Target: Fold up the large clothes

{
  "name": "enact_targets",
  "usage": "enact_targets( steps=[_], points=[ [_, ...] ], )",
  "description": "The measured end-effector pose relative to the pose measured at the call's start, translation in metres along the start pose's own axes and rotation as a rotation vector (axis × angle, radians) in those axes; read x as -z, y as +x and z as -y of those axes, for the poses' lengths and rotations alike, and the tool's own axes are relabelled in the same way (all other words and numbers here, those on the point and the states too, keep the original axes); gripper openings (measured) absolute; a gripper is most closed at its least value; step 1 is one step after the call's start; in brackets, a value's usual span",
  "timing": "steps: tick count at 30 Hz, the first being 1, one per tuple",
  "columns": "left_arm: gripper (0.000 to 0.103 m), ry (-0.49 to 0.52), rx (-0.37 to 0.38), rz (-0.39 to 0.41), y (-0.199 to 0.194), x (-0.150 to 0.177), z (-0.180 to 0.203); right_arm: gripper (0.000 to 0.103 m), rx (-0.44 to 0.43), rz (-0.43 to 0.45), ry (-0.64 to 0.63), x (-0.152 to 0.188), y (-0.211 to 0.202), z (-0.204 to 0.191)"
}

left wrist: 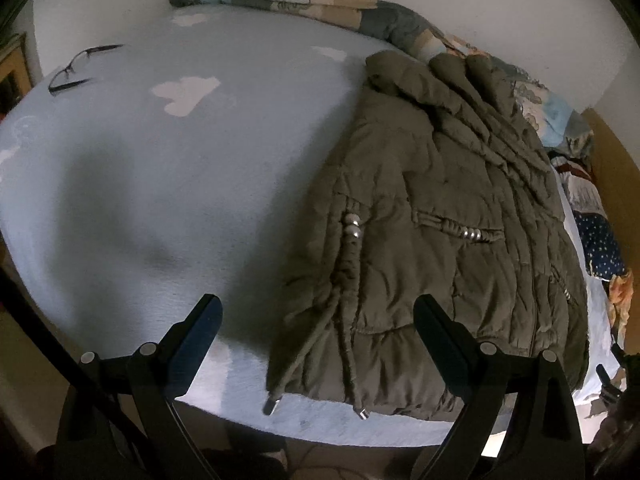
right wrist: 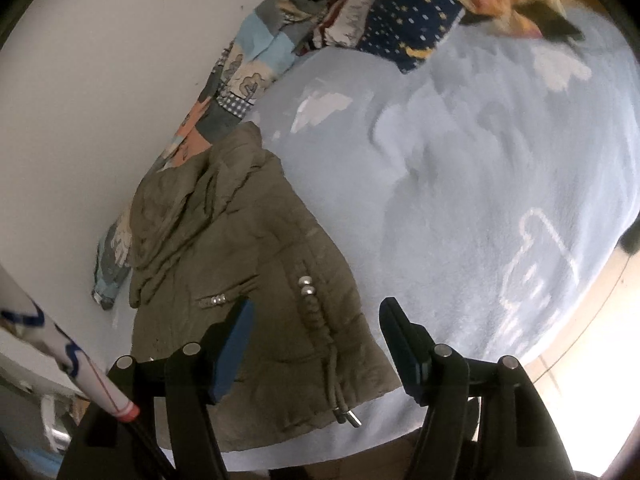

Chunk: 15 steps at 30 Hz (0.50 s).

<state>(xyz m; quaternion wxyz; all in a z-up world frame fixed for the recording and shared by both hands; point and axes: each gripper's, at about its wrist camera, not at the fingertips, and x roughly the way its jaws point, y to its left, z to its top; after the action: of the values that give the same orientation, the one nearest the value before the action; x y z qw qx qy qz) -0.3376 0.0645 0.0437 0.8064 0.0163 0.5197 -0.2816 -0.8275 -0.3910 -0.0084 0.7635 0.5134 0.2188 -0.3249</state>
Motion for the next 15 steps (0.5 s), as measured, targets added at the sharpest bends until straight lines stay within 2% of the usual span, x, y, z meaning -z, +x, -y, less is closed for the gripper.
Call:
enact_targets(
  steps=[7, 15],
  points=[
    [0.096, 0.031, -0.008, -0.018, 0.012, -0.002, 0.013, 0.07, 0.0, -0.035, 0.065, 0.0, 0.012, 0.017],
    [0.096, -0.111, 0.058, -0.037, 0.012, -0.005, -0.02, 0.07, 0.002, -0.159, 0.121, 0.009, 0.048, 0.03]
  ],
)
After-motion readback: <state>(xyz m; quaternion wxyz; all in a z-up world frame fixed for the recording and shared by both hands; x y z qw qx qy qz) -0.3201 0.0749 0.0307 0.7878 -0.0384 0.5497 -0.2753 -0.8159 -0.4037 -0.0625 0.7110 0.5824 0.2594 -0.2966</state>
